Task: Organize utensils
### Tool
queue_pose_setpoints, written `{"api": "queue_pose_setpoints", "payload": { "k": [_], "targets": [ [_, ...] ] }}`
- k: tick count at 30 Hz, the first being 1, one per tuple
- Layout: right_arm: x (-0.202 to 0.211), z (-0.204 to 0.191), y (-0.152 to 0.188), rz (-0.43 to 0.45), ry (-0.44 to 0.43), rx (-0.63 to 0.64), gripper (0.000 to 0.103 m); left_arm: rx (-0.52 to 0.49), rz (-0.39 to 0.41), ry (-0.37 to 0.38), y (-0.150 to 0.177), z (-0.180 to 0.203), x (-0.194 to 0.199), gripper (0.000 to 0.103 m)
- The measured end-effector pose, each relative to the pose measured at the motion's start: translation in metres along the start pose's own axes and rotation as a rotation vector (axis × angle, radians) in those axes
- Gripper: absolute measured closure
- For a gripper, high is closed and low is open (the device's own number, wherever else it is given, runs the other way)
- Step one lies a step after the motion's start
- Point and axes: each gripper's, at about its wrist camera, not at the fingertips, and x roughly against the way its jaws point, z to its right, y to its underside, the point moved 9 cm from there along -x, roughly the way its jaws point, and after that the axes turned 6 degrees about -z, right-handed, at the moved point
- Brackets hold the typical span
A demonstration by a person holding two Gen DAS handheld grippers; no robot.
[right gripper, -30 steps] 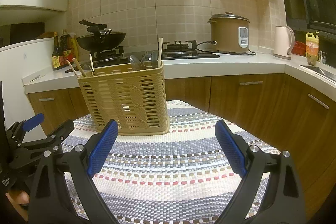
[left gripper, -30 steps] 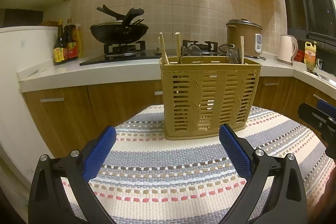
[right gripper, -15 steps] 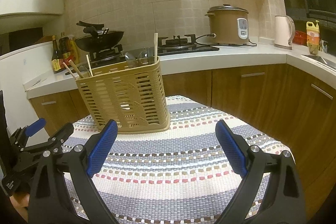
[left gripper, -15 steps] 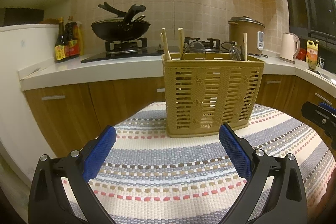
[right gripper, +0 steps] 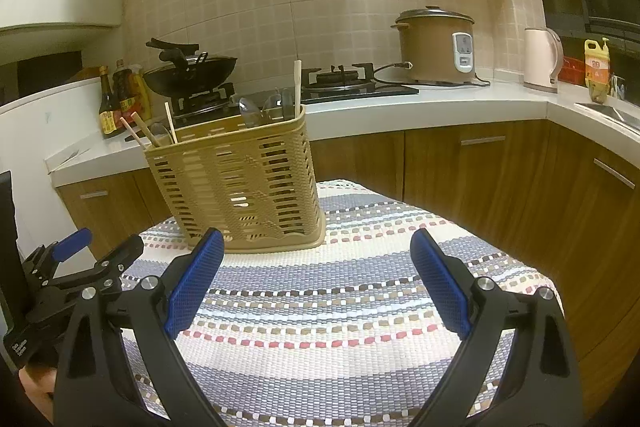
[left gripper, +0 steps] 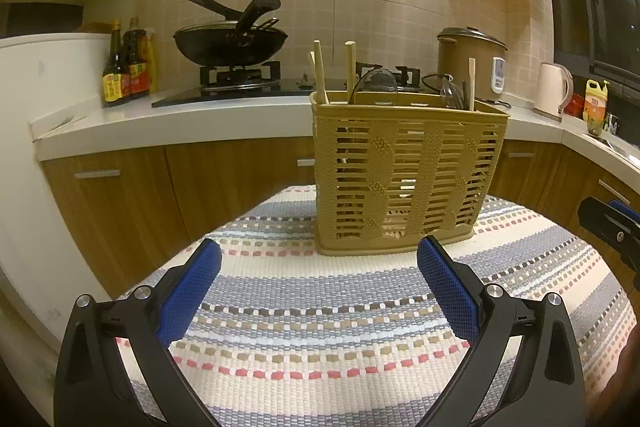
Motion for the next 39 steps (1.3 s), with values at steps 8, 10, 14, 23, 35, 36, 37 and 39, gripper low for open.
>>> {"api": "queue_pose_setpoints", "payload": {
  "k": [8, 10, 14, 23, 35, 36, 37, 39],
  "targets": [
    [0.002, -0.004, 0.0, 0.01, 0.027, 0.031, 0.013, -0.004, 0.001, -0.001, 0.0, 0.0, 0.0, 0.008],
    [0.003, -0.006, 0.0, 0.015, 0.037, 0.043, 0.013, -0.004, 0.003, -0.002, 0.0, 0.0, 0.0, 0.008],
    [0.004, -0.009, 0.0, 0.023, 0.048, 0.062, 0.013, -0.005, 0.003, -0.002, 0.0, 0.0, 0.0, 0.008],
    [0.004, -0.01, 0.001, 0.023, 0.05, 0.07, 0.013, -0.004, 0.001, -0.002, 0.0, 0.0, 0.0, 0.008],
    [0.004, -0.012, 0.0, 0.027, 0.05, 0.073, 0.013, -0.009, -0.002, -0.003, 0.001, 0.002, -0.001, 0.008],
    [0.004, -0.012, 0.0, 0.027, 0.05, 0.072, 0.013, -0.009, -0.002, -0.003, 0.001, 0.001, -0.001, 0.008],
    [0.003, -0.012, 0.0, 0.027, 0.051, 0.072, 0.013, -0.009, -0.002, -0.004, 0.0, 0.002, -0.001, 0.008],
    [0.004, -0.011, 0.0, 0.028, 0.052, 0.072, 0.013, -0.007, -0.001, -0.003, 0.0, 0.001, 0.0, 0.008]
  ]
}}
